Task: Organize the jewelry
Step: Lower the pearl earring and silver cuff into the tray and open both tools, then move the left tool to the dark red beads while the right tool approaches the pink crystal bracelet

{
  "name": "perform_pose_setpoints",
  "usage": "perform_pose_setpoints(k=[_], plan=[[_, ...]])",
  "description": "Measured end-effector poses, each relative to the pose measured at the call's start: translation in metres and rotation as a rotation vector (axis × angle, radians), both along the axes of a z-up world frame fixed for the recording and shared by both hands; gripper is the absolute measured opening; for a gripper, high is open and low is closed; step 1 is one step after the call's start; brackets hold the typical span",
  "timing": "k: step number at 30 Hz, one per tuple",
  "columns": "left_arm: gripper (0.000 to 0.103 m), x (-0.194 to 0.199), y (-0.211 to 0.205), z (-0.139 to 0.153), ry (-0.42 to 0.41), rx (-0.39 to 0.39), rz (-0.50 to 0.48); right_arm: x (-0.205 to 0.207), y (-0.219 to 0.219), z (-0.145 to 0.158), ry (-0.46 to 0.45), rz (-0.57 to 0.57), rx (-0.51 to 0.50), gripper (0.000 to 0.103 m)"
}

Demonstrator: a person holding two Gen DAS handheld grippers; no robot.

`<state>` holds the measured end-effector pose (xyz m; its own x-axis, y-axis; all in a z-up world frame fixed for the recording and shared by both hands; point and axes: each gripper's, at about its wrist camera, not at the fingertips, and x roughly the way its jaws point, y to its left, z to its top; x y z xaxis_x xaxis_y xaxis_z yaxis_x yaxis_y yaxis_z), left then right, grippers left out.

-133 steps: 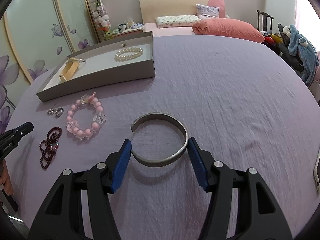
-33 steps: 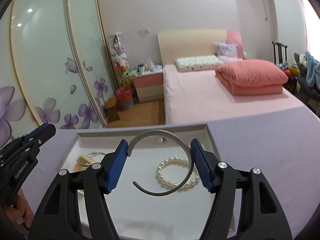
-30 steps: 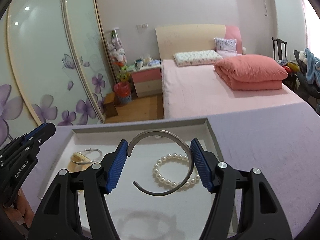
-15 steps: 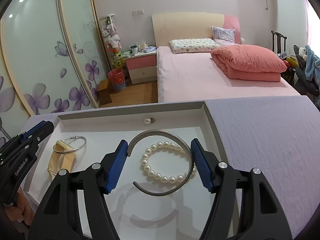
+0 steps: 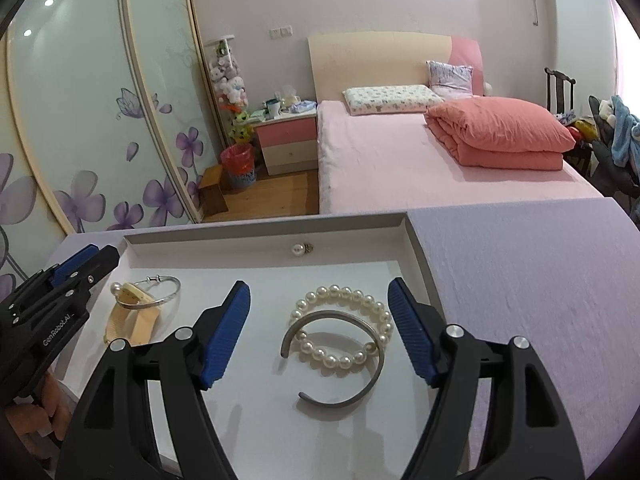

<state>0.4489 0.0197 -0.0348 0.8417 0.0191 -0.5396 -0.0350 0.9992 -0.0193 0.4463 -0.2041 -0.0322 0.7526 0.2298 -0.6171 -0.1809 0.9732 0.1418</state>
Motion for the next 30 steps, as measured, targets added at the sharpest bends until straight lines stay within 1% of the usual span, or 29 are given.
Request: perform_pose_setpoints(k=[4, 6, 7, 11, 14, 19, 24, 28, 30], plan=[[0.035, -0.002, 0.001, 0.003, -0.004, -0.005, -0.003, -0.002, 0.001, 0.001, -0.005, 0.004, -0.001, 0.071], [0.045, -0.005, 0.0, 0.005, -0.012, -0.002, -0.002, -0.003, 0.001, 0.002, -0.007, 0.002, -0.002, 0.071], [0.047, -0.008, 0.0, 0.006, -0.019, 0.003, 0.002, -0.003, 0.002, 0.002, -0.008, 0.003, -0.003, 0.071], [0.048, -0.014, -0.001, 0.01, -0.025, 0.008, -0.001, -0.01, 0.001, 0.004, -0.02, 0.006, -0.015, 0.071], [0.053, -0.019, -0.001, 0.014, -0.033, 0.007, -0.001, -0.017, 0.0, 0.006, -0.027, 0.006, -0.014, 0.071], [0.059, -0.027, -0.002, 0.021, -0.046, 0.013, -0.003, -0.026, 0.001, 0.01, -0.044, 0.011, -0.025, 0.071], [0.069, -0.035, -0.002, 0.024, -0.053, 0.018, -0.006, -0.032, 0.001, 0.013, -0.048, 0.014, -0.022, 0.071], [0.074, -0.044, 0.0, 0.026, -0.059, 0.005, -0.008, -0.042, 0.001, 0.013, -0.057, 0.021, -0.025, 0.076], [0.078, -0.049, 0.001, 0.026, -0.058, -0.008, -0.011, -0.047, 0.002, 0.013, -0.057, 0.024, -0.025, 0.077]])
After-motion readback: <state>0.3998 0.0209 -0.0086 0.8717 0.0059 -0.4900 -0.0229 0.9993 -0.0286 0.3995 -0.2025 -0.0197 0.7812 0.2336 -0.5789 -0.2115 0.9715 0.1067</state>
